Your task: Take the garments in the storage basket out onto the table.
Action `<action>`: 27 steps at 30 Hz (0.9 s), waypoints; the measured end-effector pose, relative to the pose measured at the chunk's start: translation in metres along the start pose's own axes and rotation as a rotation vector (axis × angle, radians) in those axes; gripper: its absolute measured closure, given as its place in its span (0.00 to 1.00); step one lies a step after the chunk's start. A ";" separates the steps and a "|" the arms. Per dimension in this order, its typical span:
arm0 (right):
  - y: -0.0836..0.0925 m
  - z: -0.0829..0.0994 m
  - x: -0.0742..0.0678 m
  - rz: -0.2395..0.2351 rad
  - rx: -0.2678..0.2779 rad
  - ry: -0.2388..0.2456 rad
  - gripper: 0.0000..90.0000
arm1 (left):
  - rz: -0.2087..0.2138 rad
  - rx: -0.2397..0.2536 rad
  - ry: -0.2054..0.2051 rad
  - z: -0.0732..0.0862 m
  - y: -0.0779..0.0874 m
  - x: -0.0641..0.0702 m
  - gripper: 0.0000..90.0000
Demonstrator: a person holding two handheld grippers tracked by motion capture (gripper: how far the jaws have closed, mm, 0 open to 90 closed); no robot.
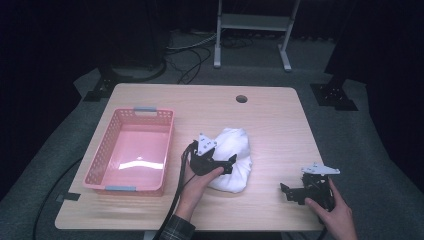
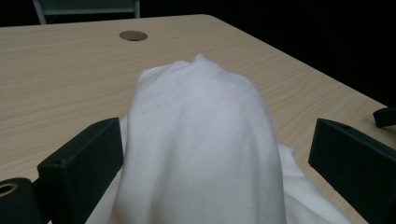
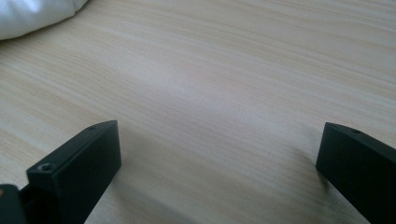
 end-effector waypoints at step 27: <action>0.000 0.000 0.000 0.000 0.001 0.001 0.00 | 0.017 0.072 -0.021 0.017 0.054 0.001 0.03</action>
Point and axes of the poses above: each handheld gripper's, and its own axes: y roughly backward along the jaws, z roughly out of its underside, x roughly to its right, the point moved 4 cm from there along -y, roughly forward along the jaws, and after that the axes turned 1 degree about -y, right-handed, at the moved point
